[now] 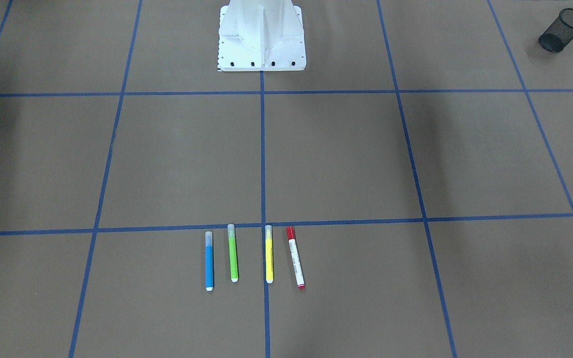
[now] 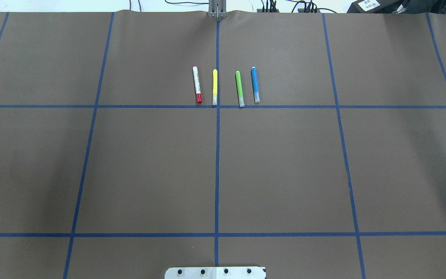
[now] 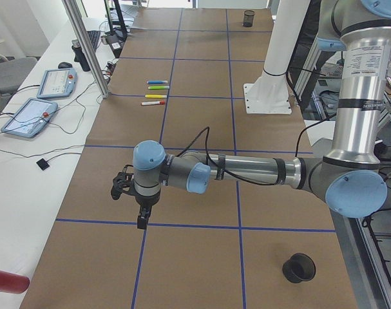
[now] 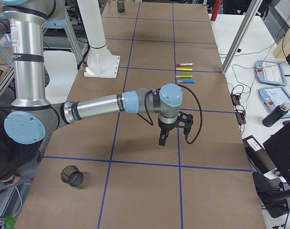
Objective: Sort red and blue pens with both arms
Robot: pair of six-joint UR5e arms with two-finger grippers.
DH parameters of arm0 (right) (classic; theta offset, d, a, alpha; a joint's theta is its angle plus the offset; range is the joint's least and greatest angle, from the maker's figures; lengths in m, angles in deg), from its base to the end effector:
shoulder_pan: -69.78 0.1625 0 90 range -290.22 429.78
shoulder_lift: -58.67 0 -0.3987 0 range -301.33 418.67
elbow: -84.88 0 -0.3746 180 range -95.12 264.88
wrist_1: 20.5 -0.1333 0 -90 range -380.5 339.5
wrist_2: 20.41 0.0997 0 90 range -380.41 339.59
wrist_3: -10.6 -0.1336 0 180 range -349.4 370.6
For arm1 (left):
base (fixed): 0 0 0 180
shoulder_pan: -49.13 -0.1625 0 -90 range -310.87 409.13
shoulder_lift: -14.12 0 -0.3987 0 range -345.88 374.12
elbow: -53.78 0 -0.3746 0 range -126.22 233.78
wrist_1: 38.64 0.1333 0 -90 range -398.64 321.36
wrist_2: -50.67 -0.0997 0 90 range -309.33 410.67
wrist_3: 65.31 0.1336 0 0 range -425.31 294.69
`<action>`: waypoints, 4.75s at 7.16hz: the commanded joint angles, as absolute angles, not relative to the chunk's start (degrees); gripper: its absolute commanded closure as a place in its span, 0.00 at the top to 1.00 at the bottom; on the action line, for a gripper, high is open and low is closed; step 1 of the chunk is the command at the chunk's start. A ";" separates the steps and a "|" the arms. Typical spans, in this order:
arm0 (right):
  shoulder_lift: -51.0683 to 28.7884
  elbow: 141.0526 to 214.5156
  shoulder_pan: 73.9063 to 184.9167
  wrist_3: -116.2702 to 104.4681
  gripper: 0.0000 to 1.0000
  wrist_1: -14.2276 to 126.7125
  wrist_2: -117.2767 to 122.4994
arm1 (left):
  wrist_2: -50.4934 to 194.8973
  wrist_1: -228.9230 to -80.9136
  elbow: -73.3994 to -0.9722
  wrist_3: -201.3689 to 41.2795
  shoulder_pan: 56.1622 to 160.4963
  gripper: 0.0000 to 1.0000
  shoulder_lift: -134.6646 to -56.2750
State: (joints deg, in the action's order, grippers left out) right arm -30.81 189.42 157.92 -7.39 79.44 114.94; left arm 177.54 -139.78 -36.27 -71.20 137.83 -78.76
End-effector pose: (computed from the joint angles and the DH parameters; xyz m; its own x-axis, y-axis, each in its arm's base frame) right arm 0.0229 -0.4740 0.5485 0.6761 0.2254 0.7015 -0.1856 0.9735 -0.1340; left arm -0.0414 -0.5179 0.6210 0.7945 0.0636 -0.6039 0.0598 0.9815 0.1821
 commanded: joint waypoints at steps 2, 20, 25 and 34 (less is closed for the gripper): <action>-28.52 187.97 156.62 -7.68 1.00 78.99 115.11 | 177.58 -140.51 -35.77 -71.29 134.93 1.00 -82.10; -6.37 181.82 134.82 -28.86 1.00 76.62 111.24 | 165.72 -143.73 -7.06 -129.46 90.10 0.90 -133.35; -6.46 181.73 134.91 -28.69 1.00 76.70 111.34 | 163.70 -146.66 -2.82 -129.74 90.00 0.64 -134.93; -6.63 181.56 134.99 -28.69 1.00 76.70 111.78 | 162.73 -150.26 4.65 -129.74 89.91 0.52 -138.10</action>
State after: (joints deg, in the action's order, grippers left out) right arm -6.59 181.59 134.99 -28.69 76.70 111.73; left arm 162.71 -150.25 4.37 -129.75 89.93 -138.07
